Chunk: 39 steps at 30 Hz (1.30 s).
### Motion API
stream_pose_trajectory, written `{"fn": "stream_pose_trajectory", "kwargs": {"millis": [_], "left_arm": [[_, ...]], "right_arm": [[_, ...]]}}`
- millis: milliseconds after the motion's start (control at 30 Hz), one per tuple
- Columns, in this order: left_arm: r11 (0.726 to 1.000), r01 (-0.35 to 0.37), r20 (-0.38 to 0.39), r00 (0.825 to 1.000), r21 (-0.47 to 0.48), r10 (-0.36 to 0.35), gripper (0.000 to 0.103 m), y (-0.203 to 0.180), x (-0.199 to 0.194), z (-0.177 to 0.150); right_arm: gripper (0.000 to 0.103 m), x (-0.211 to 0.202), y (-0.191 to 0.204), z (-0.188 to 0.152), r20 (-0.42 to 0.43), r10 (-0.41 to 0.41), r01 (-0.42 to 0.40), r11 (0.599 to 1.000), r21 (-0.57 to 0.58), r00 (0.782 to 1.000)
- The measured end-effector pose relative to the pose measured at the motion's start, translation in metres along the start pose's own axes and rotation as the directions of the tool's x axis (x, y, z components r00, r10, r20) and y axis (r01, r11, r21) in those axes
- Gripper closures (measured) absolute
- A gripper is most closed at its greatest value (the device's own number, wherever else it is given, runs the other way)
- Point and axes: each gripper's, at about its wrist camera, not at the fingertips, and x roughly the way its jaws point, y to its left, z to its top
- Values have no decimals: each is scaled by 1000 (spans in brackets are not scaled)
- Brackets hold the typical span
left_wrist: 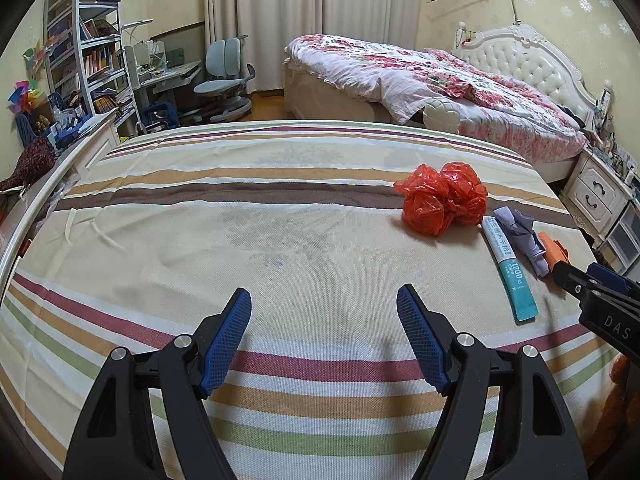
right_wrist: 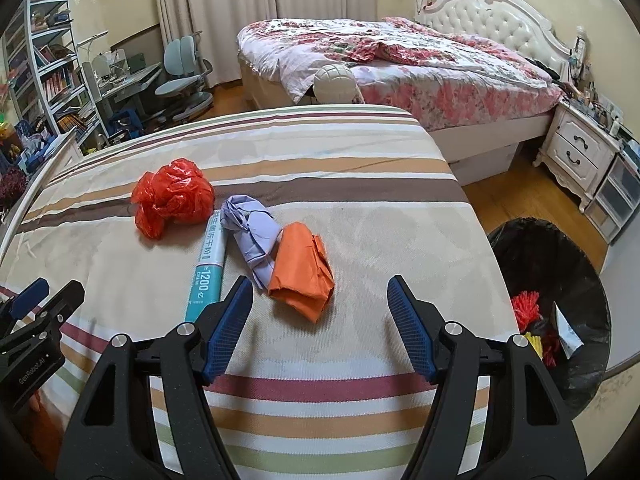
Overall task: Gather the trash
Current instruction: 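Grasp the orange folded cloth with the right tool, then grasp the red plastic bag with the left tool while the right tool holds the orange cloth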
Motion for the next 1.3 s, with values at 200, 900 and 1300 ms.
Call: {"fn": "stream_pose_trajectory", "kwargs": {"millis": [200,900,1300], "left_arm": [[1000,2,-1,1000,-1,-2,30,1,0,-1],[1000,14,2,1000,25,-14,30,-10,1,-2],[993,80,22,996,84,-82,28,-38,9,12]], "right_arm": [[35,2,-4,5,4,-8,8,1000,24,1000],[67,21,-1,8,-49,-1,0,1000,-20,999],[71,25,-11,13,-43,-20,20,1000,-19,999]]}}
